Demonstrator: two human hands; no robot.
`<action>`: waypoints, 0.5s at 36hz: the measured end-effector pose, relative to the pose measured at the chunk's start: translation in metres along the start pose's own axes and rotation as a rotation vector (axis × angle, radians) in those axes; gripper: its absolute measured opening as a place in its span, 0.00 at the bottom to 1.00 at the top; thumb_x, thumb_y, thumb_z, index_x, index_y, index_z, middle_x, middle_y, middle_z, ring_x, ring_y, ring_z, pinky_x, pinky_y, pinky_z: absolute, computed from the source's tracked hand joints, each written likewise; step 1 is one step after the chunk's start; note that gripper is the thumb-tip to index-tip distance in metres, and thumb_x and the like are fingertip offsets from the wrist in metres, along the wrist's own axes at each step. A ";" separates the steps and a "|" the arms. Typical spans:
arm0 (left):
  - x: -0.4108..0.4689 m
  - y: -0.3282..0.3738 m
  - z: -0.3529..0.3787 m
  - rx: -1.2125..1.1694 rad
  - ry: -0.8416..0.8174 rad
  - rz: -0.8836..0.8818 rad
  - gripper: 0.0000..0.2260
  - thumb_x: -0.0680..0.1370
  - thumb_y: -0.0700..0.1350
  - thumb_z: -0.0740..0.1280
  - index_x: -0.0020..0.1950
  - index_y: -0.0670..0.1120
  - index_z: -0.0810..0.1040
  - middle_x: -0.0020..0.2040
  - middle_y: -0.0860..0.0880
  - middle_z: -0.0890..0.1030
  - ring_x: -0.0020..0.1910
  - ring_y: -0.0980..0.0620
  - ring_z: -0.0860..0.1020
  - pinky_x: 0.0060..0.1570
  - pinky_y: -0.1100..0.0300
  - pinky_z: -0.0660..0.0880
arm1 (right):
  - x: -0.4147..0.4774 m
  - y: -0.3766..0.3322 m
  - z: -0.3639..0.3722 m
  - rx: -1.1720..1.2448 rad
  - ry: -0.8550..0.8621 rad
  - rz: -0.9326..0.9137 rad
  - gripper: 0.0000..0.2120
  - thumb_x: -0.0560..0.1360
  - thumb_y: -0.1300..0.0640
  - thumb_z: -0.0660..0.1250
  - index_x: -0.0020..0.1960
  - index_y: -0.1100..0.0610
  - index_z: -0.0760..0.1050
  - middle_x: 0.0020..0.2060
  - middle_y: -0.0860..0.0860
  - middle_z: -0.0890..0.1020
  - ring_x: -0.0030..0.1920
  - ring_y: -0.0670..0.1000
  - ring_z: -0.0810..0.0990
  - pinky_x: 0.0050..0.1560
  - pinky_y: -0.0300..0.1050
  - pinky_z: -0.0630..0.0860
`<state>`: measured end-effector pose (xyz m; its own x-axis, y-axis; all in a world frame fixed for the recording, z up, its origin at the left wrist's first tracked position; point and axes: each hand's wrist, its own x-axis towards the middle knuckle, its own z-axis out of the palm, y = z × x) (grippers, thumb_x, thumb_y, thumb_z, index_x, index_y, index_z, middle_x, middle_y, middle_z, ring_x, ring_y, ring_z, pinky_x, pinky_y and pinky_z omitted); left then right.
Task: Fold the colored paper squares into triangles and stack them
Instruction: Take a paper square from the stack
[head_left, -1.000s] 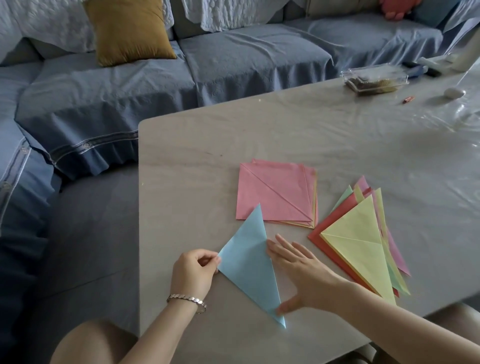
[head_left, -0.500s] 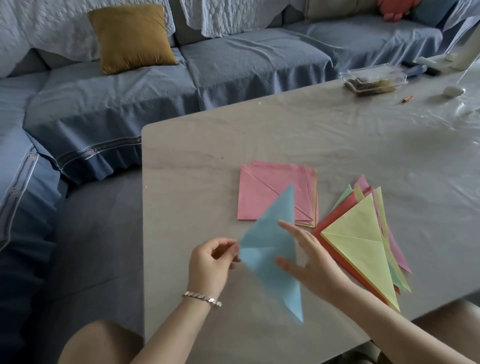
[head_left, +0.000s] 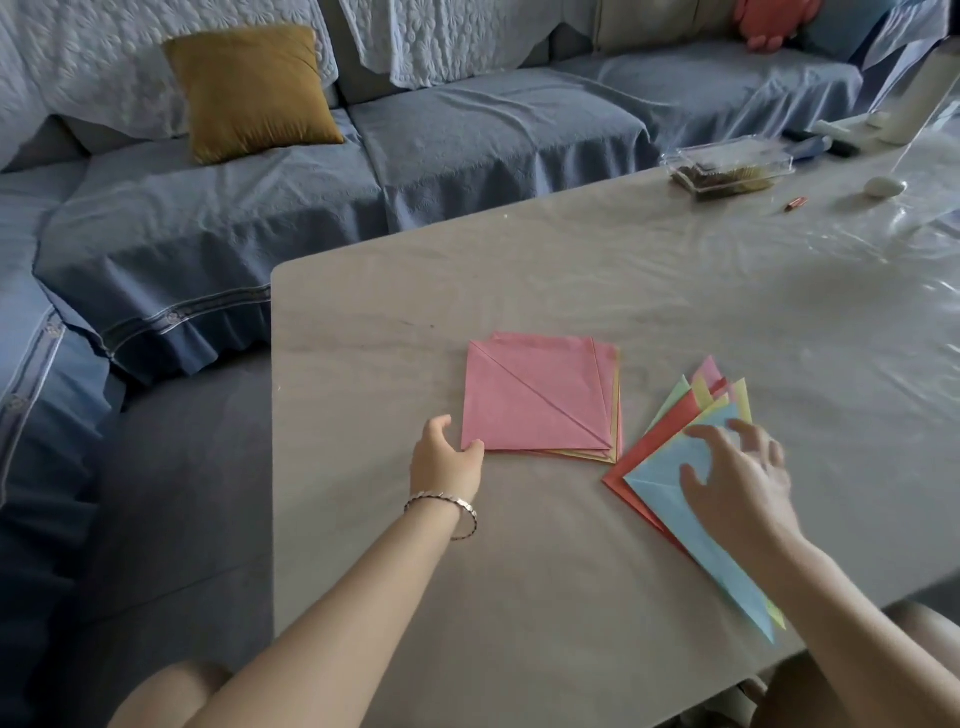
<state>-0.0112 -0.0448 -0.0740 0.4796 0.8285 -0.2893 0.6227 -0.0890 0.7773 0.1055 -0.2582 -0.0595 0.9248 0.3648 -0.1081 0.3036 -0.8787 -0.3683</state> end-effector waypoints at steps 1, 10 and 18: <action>0.002 0.002 0.001 -0.007 -0.013 -0.009 0.23 0.75 0.43 0.65 0.69 0.44 0.65 0.67 0.44 0.70 0.63 0.48 0.71 0.58 0.59 0.66 | 0.001 -0.007 0.004 0.001 -0.012 -0.083 0.19 0.75 0.58 0.64 0.65 0.54 0.71 0.69 0.56 0.65 0.69 0.57 0.59 0.67 0.49 0.59; 0.005 0.013 0.002 -0.087 -0.029 -0.035 0.21 0.75 0.41 0.64 0.67 0.45 0.67 0.58 0.47 0.78 0.47 0.52 0.74 0.48 0.63 0.67 | 0.019 -0.053 0.058 -0.088 -0.191 -0.516 0.20 0.79 0.53 0.55 0.70 0.52 0.63 0.71 0.48 0.63 0.73 0.48 0.56 0.66 0.42 0.55; 0.011 0.018 0.006 -0.111 0.083 -0.012 0.16 0.70 0.43 0.71 0.57 0.44 0.74 0.49 0.49 0.78 0.43 0.52 0.74 0.44 0.63 0.68 | 0.013 -0.050 0.077 -0.073 -0.002 -0.720 0.17 0.67 0.53 0.58 0.51 0.55 0.78 0.48 0.48 0.79 0.50 0.52 0.80 0.49 0.46 0.77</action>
<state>0.0093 -0.0404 -0.0671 0.4168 0.8725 -0.2552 0.5537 -0.0210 0.8324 0.0849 -0.1855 -0.1137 0.4887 0.8617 0.1361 0.8522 -0.4381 -0.2861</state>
